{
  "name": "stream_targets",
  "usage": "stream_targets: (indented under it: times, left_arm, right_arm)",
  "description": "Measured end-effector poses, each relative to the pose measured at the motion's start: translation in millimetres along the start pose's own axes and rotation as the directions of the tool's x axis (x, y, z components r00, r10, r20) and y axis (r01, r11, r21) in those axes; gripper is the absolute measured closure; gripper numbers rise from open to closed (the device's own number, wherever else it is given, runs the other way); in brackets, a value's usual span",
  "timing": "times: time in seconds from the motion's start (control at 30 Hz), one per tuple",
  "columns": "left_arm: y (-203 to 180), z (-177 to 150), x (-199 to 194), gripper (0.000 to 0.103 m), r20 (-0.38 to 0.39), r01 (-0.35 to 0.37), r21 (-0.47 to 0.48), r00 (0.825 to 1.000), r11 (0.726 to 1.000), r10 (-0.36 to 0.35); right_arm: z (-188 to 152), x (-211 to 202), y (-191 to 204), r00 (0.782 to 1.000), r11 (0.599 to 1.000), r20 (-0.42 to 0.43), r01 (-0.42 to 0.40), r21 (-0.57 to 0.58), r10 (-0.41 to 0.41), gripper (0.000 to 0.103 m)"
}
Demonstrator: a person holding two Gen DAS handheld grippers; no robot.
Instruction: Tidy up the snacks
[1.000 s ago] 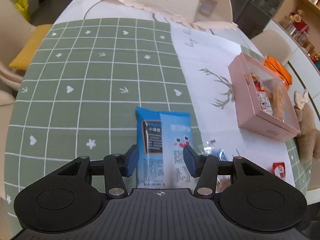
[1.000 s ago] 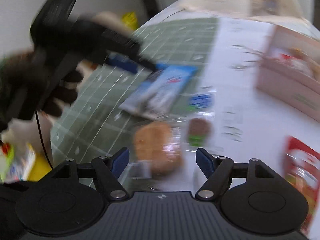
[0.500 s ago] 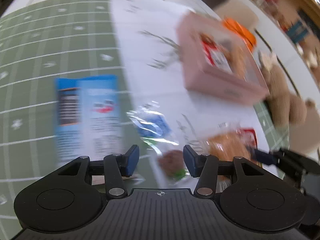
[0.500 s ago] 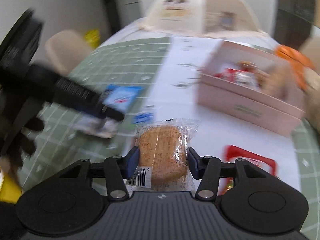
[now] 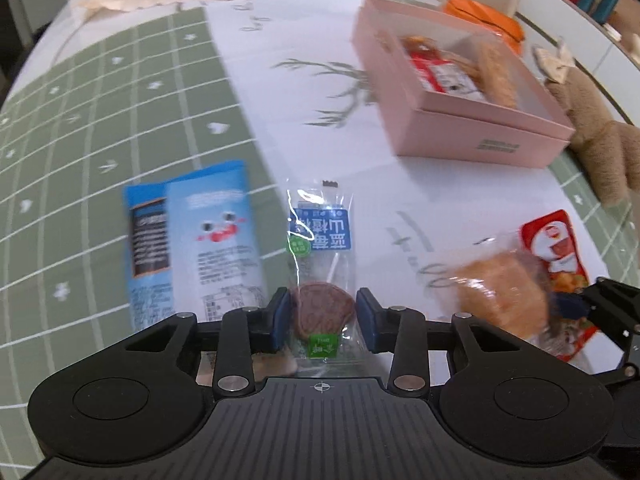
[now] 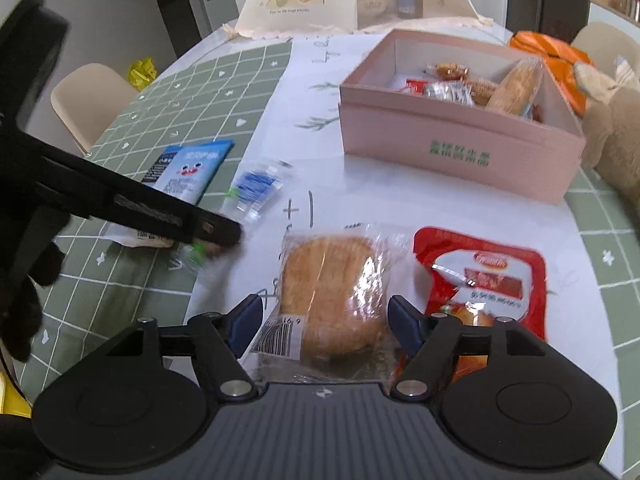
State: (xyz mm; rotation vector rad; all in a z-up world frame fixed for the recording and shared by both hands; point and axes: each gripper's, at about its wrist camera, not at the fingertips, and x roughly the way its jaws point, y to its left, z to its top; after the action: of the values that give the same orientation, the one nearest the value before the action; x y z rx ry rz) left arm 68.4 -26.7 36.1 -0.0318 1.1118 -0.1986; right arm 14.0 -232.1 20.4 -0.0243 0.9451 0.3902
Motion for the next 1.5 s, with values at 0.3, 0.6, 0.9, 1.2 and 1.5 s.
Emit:
stream_targets:
  times: [0.3,0.6,0.9,1.2,1.5]
  left_arm:
    - [4,1,1,0.057,-0.009,0.04,0.006,0.999,0.999,-0.04]
    - [3,-1,1,0.056,-0.006,0.058,0.021,0.998,0.998,-0.058]
    - [2,-3,1,0.056,0.004,0.046,0.024,0.999,0.999,-0.046]
    - [0,-6,1,0.056,0.024,0.026,0.044,0.999,0.999,-0.027]
    - [-2,-9,-1,0.059,0.014,0.04,0.03,0.999,0.999,-0.04]
  right_arm:
    - [-11,12,23,0.995,0.994,0.071,0.071,-0.081,-0.066,0.015]
    - [-1,-35,4,0.977,0.997,0.201,0.074,-0.027,-0.067,0.015]
    - [0,-16,-69,0.968,0.954,0.094,0.207,0.215,-0.231,0.015]
    - [-4,-7,-46,0.964,0.972,0.149,0.209,0.103,-0.223,0.051]
    - [8,-20,-43,0.965,0.983,0.188,0.169,0.076,-0.181,0.072]
